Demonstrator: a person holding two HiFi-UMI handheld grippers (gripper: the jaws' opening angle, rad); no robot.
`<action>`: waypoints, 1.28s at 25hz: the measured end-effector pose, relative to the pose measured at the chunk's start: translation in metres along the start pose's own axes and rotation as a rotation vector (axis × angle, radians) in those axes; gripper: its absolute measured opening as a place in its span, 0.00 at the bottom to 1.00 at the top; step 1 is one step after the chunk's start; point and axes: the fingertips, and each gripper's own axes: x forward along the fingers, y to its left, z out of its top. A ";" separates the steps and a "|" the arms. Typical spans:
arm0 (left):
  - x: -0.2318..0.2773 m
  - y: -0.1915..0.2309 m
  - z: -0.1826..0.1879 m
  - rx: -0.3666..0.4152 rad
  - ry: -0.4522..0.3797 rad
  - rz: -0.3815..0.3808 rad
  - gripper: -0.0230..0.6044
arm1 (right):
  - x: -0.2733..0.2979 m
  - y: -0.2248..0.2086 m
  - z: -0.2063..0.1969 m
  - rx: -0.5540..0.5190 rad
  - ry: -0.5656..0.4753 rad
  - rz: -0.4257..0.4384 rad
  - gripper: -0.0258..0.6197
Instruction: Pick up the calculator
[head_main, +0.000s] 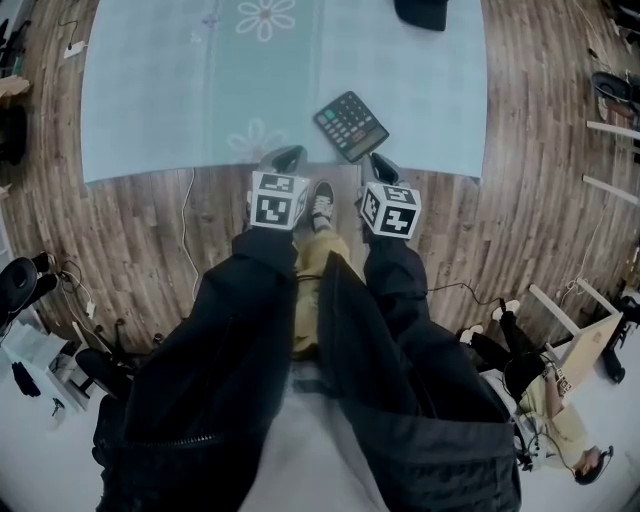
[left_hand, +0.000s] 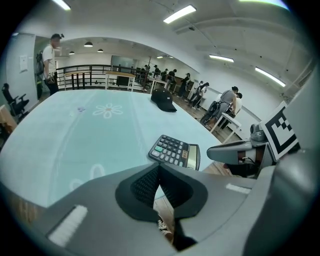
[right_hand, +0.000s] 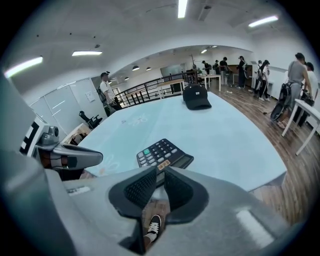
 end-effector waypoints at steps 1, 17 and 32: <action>0.001 0.002 0.000 -0.001 0.003 -0.002 0.03 | 0.003 -0.001 -0.002 0.012 0.008 -0.001 0.12; 0.016 0.019 0.006 -0.008 0.023 -0.007 0.03 | 0.039 -0.021 -0.021 0.352 0.070 0.008 0.29; 0.021 0.034 0.009 -0.018 0.035 0.012 0.03 | 0.065 -0.014 -0.023 0.545 0.044 0.119 0.23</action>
